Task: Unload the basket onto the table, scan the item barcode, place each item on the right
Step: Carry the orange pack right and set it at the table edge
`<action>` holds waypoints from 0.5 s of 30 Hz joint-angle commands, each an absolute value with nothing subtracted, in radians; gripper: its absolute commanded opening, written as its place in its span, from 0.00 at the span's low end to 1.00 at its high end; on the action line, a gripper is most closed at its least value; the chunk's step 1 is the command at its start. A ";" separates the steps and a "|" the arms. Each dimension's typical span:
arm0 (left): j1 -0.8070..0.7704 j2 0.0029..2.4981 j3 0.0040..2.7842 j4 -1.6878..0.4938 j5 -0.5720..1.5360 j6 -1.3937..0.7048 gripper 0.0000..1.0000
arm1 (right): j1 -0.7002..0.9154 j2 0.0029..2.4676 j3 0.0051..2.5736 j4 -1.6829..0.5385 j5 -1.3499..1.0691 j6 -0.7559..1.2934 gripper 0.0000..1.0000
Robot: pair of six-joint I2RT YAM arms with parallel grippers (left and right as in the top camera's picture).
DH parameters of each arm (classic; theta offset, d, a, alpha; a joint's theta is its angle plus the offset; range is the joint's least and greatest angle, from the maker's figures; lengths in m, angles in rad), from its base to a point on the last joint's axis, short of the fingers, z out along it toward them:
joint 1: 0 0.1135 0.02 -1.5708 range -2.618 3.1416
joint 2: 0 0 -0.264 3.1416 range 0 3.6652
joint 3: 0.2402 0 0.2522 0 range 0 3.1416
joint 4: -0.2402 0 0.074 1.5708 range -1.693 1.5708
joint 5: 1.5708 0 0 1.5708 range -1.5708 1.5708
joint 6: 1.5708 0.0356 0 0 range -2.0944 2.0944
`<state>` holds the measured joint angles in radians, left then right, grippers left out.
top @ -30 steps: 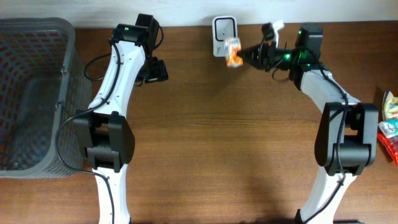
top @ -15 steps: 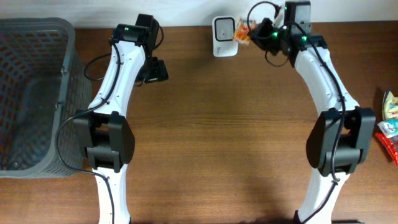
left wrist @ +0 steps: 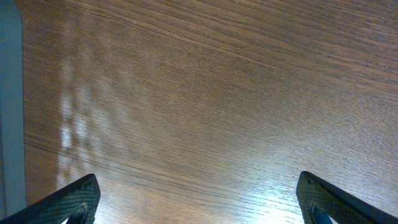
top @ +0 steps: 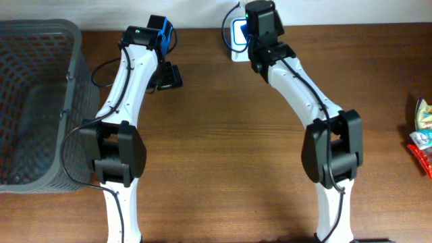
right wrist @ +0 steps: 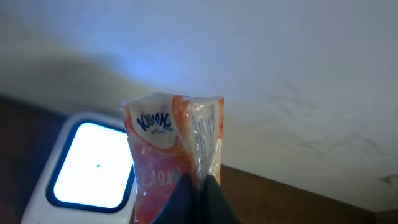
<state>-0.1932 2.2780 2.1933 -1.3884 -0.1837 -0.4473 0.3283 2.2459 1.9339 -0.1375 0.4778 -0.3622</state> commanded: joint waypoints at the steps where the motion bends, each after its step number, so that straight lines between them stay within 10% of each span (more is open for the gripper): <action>1: -0.187 2.278 2.192 -1.389 -0.180 -0.459 0.99 | 0.338 2.286 1.949 -0.134 0.490 -0.422 0.04; 15: -0.187 2.278 2.192 -1.390 -0.180 -0.459 0.99 | 0.124 2.115 1.956 -0.415 0.644 0.184 0.04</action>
<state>-0.1932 2.2780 2.1933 -1.3891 -0.1837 -0.4473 0.2436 2.2303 1.9354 -0.3126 0.5697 0.0246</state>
